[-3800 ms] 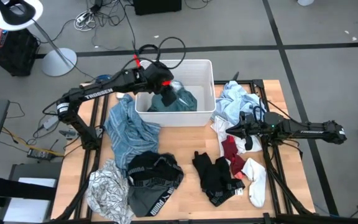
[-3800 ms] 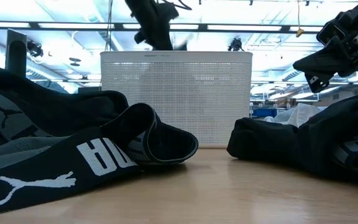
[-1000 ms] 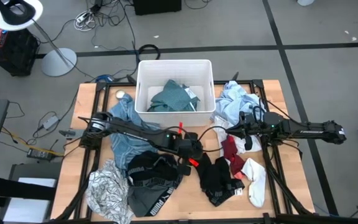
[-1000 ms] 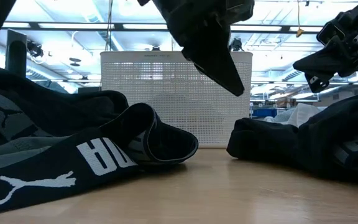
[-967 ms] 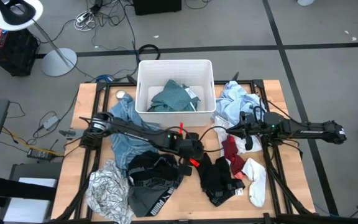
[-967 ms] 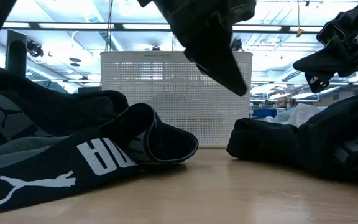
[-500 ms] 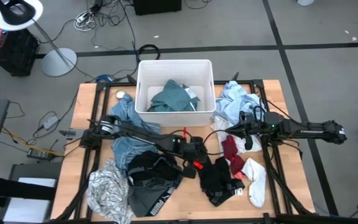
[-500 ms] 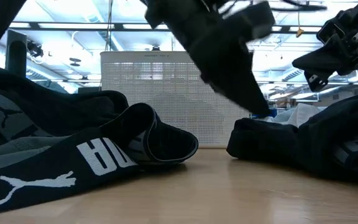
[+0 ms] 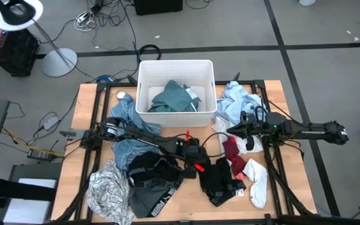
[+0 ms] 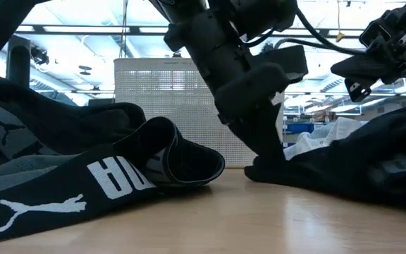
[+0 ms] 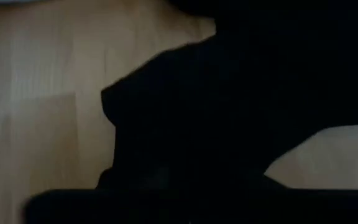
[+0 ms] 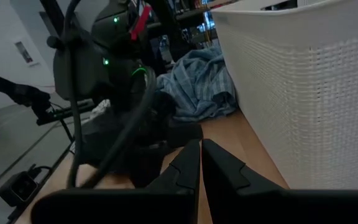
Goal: Sort clothes
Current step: Put the right black boxers into the laundry bin
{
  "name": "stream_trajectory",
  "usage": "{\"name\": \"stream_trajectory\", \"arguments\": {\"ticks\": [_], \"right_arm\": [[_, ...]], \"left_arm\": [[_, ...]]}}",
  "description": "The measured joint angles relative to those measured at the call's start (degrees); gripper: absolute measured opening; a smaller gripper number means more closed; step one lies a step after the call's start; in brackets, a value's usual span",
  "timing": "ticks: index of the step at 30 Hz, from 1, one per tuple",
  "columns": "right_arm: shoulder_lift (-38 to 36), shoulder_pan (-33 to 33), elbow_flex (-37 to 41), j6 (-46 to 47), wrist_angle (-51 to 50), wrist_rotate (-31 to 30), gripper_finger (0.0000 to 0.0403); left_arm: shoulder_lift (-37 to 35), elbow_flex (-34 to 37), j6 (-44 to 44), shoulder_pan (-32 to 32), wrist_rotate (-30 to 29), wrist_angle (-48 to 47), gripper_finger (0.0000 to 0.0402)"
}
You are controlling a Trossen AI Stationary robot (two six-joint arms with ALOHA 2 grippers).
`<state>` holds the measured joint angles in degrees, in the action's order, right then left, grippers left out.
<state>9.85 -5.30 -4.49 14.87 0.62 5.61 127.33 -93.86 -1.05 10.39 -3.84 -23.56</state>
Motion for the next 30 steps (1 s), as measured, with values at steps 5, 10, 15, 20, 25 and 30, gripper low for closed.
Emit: {"name": "stream_trajectory", "arguments": {"ticks": [5,10,15,20,25,30], "right_arm": [[0.0,0.0,0.0,0.0,0.6,0.0,0.002],[0.0,0.0,0.0,0.0,0.8,0.0,0.002],[0.0,0.0,0.0,0.0,0.8,0.0,0.002],[0.0,0.0,0.0,0.0,0.8,0.0,0.002],[0.0,0.0,0.0,0.0,0.8,0.0,0.002],[0.0,0.0,0.0,0.0,0.9,0.0,0.002]], "left_arm": [[0.0,-1.9,-1.1,0.0,-0.8,-4.6,0.0005],[-0.1,-6.4,-2.2,0.1,-4.5,-11.3,0.0002],[-0.1,-14.4,-1.9,0.1,-8.7,-21.3,0.0001],[-0.1,-24.9,0.7,0.1,-12.6,-32.4,0.0001],[-0.2,-38.8,2.3,-0.8,-15.5,-43.9,0.0],[-6.9,-37.9,2.4,-3.1,-18.8,-43.4,0.0]]}}
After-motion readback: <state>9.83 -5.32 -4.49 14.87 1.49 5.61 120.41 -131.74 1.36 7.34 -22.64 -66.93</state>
